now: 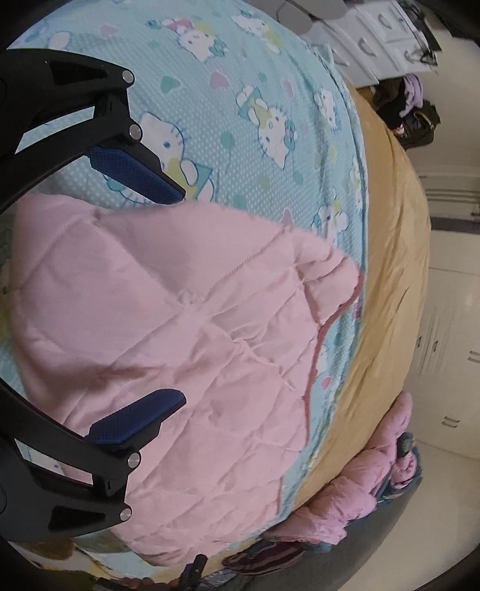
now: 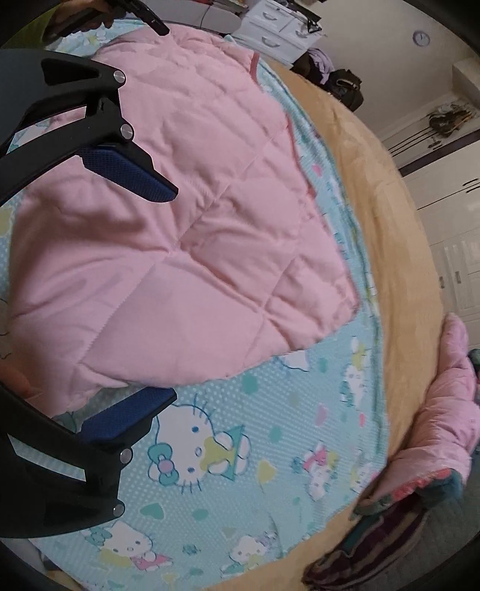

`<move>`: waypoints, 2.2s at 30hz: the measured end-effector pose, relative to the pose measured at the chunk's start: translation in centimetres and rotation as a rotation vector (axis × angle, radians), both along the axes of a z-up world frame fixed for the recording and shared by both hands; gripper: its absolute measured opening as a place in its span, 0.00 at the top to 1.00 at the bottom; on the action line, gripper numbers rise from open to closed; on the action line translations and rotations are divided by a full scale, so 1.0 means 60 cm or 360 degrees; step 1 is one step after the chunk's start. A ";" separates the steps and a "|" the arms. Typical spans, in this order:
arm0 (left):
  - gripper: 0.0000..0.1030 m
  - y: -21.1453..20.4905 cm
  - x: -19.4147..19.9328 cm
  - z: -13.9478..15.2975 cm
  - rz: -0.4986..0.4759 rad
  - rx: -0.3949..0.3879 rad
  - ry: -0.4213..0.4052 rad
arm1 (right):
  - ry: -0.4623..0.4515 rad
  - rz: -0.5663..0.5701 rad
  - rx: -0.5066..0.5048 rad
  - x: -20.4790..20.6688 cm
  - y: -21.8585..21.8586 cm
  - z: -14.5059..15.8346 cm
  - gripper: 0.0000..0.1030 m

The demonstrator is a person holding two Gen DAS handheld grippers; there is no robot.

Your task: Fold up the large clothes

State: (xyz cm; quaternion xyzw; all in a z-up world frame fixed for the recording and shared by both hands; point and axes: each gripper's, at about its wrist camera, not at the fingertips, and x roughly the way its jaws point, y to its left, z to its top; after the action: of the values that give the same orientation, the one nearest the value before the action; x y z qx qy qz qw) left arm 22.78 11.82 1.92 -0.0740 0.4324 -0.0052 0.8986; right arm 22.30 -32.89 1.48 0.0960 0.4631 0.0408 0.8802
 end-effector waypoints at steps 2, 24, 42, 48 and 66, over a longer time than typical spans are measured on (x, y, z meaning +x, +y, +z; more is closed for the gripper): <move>0.09 0.000 -0.014 0.017 0.0019 0.0008 -0.0043 | -0.0069 0.0017 0.0003 -0.017 0.006 0.023 0.04; 0.09 -0.086 -0.168 0.146 -0.0085 0.0064 -0.0461 | -0.0577 0.0229 -0.0004 -0.206 0.110 0.157 0.04; 0.09 -0.146 -0.281 0.022 -0.0117 0.0099 -0.0450 | -0.0661 0.0185 -0.0035 -0.343 0.144 0.049 0.04; 0.09 -0.153 -0.291 0.011 -0.0141 0.0074 -0.0424 | -0.0615 0.0139 -0.0044 -0.356 0.154 0.018 0.04; 0.09 -0.149 -0.293 0.014 -0.0115 0.0082 -0.0436 | -0.0633 0.0217 -0.0146 -0.364 0.179 0.026 0.04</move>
State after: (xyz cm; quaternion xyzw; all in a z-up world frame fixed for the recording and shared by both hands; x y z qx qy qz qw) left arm 5.17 2.86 2.78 -0.0338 0.3080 -0.0365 0.9501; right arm 0.46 -22.17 3.02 0.0143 0.2870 0.0972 0.9529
